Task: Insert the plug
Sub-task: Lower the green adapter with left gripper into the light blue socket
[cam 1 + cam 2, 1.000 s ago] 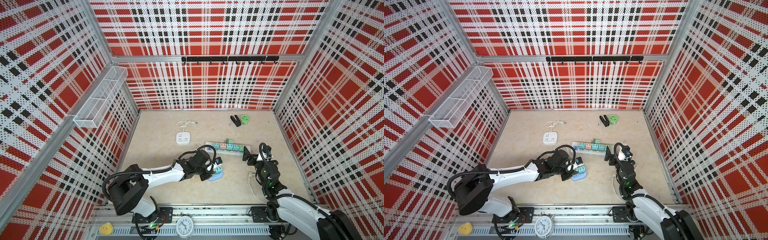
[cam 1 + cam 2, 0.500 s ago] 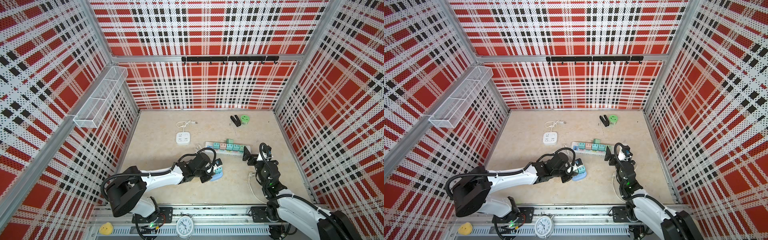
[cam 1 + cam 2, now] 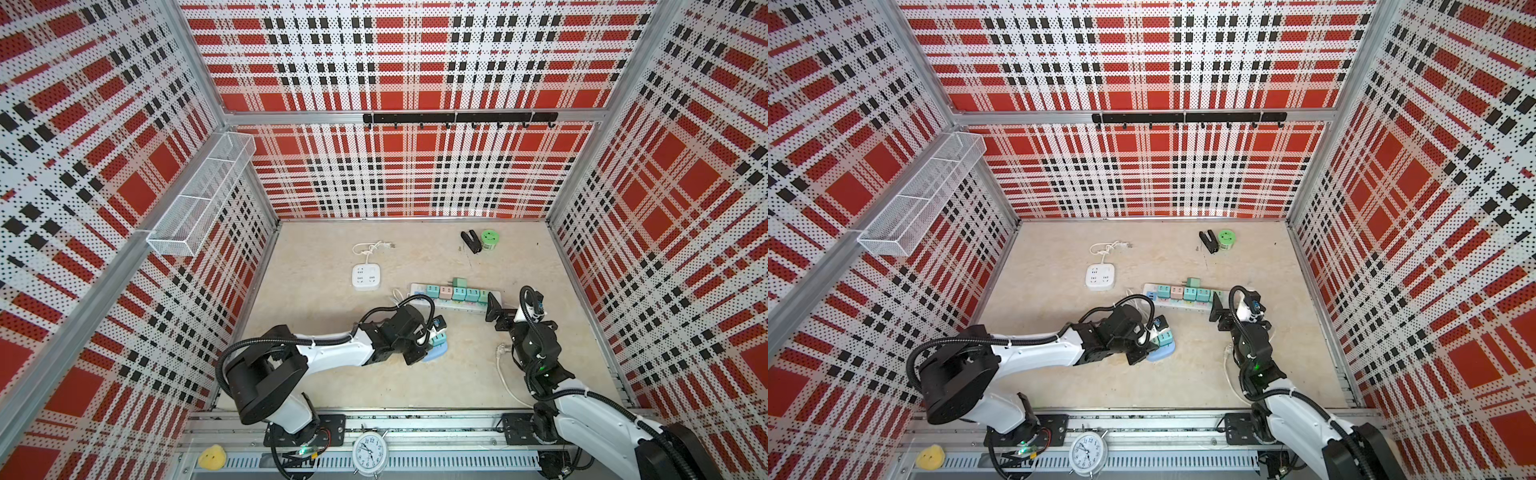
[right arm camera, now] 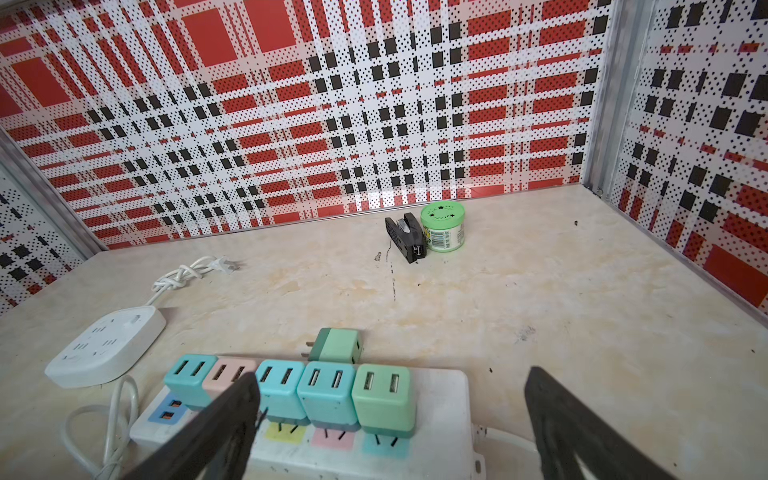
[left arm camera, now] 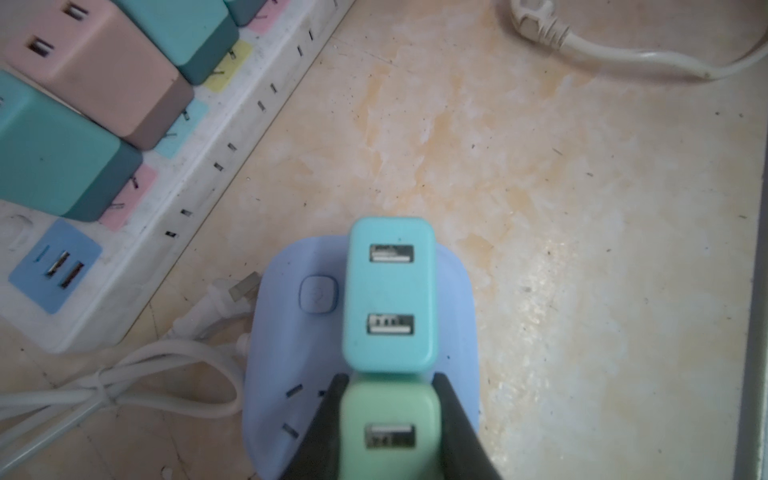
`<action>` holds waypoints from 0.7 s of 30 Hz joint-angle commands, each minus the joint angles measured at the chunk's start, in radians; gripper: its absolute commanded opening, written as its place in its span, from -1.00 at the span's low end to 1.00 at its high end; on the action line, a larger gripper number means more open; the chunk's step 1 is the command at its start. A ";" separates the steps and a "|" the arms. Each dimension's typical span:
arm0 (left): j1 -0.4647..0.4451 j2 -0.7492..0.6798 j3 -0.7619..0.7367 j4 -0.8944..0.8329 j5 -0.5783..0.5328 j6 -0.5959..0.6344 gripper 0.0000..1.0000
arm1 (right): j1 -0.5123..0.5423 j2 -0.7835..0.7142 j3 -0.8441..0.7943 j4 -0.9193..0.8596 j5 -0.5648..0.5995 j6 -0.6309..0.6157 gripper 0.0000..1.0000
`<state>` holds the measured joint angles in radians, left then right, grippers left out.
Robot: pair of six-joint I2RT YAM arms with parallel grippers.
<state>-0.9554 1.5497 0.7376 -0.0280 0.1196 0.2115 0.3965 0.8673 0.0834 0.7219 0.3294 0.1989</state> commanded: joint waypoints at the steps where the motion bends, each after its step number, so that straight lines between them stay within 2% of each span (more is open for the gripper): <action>1: -0.040 0.064 -0.048 -0.023 -0.012 -0.053 -1.00 | -0.007 -0.009 0.006 0.031 -0.009 0.007 1.00; 12: -0.145 0.041 -0.002 -0.019 -0.015 -0.087 -1.00 | -0.011 -0.023 0.003 0.021 -0.008 0.013 1.00; 19: -0.201 0.078 0.043 -0.019 -0.042 -0.116 -1.00 | -0.012 -0.021 0.003 0.021 -0.011 0.014 1.00; 20: -0.201 0.086 0.047 -0.018 -0.052 -0.124 -0.95 | -0.012 -0.021 0.004 0.020 -0.012 0.014 1.00; 21: -0.201 0.092 0.049 -0.015 -0.068 -0.131 -0.68 | -0.012 -0.021 0.003 0.021 -0.013 0.014 1.00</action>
<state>-1.1412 1.6005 0.7773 0.0082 0.0547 0.1211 0.3904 0.8555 0.0834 0.7132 0.3218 0.2031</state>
